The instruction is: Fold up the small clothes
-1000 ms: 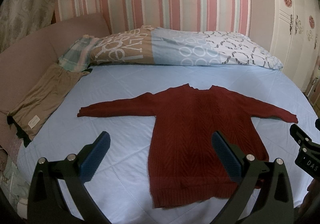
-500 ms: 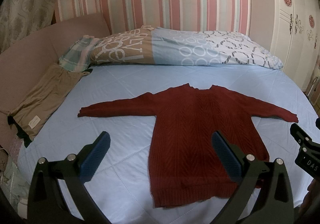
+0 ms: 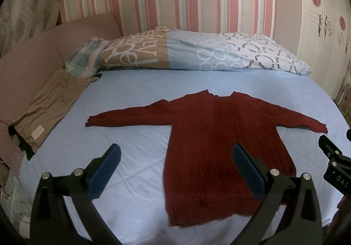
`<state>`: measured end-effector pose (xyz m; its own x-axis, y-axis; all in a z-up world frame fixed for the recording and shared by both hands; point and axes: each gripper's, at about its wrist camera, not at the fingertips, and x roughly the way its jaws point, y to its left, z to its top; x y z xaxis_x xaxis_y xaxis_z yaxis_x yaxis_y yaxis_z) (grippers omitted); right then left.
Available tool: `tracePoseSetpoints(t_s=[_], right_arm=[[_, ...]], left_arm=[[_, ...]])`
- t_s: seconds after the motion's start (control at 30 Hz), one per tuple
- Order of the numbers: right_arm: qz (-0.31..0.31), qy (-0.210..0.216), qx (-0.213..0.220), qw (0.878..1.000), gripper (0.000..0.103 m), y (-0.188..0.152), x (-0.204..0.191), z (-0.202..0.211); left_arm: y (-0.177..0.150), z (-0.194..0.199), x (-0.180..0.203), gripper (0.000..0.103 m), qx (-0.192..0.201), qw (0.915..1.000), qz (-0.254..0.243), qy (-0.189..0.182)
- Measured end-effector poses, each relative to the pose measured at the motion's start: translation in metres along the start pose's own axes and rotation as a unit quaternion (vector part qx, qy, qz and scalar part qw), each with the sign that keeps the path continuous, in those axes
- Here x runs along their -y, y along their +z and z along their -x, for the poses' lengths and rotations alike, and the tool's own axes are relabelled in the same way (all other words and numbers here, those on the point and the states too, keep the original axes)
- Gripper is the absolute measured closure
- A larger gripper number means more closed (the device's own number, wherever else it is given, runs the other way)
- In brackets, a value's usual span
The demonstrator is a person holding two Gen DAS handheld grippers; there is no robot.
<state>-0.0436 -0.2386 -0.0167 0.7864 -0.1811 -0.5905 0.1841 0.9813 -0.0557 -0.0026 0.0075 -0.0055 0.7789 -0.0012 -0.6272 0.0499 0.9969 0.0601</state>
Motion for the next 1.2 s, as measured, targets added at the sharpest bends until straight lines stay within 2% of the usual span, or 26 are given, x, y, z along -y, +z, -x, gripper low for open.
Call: tracePoseSetpoints(t_s=[0.83,1.03,1.2], right_arm=[[0.005,0.000,-0.005,1.000,0.003,0.002,0.003,-0.007],[0.017,0.011,-0.008,1.000,0.003,0.009,-0.019,-0.020],[0.030,0.023,-0.001,0.999,0.003,0.023,-0.051,-0.040]], left_arm=[[0.003,-0.003,-0.002,0.001,-0.005,1.0000,0.001,0.000],[0.006,-0.019,-0.016,0.001,-0.013,0.9999,0.004,0.004],[0.008,-0.042,-0.038,0.001,-0.019,0.9996,0.003,0.023]])
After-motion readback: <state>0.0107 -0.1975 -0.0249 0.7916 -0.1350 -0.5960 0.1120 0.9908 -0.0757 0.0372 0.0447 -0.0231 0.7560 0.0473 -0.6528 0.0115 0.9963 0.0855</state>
